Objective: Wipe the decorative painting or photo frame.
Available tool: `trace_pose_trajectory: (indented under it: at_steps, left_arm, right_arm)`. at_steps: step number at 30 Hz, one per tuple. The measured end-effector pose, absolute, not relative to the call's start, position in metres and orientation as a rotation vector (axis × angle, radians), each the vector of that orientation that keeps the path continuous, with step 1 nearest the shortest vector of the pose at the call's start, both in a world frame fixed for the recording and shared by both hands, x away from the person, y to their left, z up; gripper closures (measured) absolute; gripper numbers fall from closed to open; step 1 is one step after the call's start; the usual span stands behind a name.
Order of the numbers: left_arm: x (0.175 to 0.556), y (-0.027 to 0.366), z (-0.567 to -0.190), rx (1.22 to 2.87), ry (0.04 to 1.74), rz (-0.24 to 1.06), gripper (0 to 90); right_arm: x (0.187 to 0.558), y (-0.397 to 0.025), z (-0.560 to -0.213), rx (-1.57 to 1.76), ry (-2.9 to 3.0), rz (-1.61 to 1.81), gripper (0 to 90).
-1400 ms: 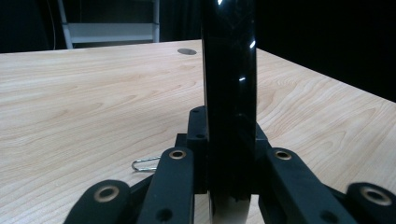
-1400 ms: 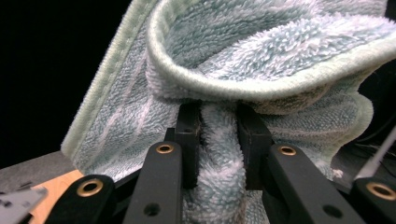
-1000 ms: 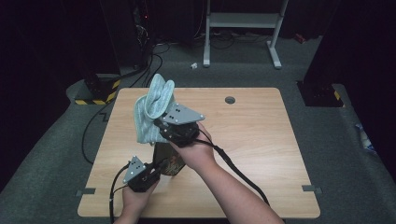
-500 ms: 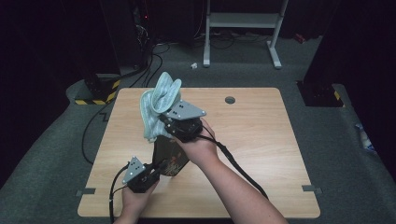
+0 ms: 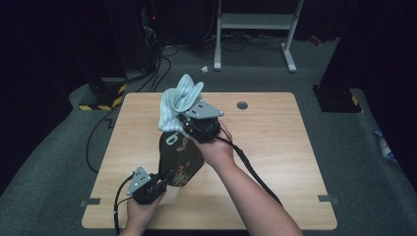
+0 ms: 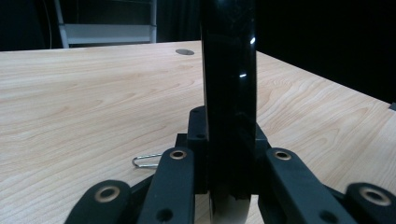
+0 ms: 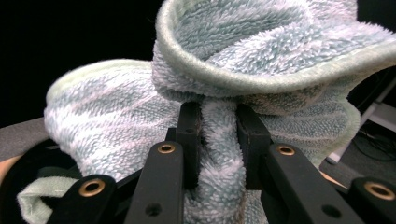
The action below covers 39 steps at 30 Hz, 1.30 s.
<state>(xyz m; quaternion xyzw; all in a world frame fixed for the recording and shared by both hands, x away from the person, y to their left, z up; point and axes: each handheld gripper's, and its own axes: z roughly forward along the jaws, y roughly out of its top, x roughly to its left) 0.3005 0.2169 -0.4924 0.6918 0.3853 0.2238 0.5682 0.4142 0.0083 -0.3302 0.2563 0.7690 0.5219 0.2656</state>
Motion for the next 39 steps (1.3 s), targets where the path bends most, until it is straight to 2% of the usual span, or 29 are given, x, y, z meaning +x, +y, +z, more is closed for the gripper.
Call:
trace_pose_trajectory:
  at_steps: [17, 30, 39]
  left_arm:
    - [0.3, 0.215, -0.492, 1.625, 0.902, 0.528, 79.4]
    - [0.301, 0.215, -0.492, 1.626, 0.903, 0.529, 79.4]
    - [0.301, 0.215, -0.492, 1.623, 0.906, 0.522, 79.5]
  right_arm:
    - [0.447, -0.032, -0.362, 0.887, 2.034, 1.39, 75.0]
    - [0.455, -0.045, -0.425, 1.014, 2.13, 1.286, 75.2]
    - [0.449, -0.046, -0.45, 1.052, 2.163, 1.248, 75.2]
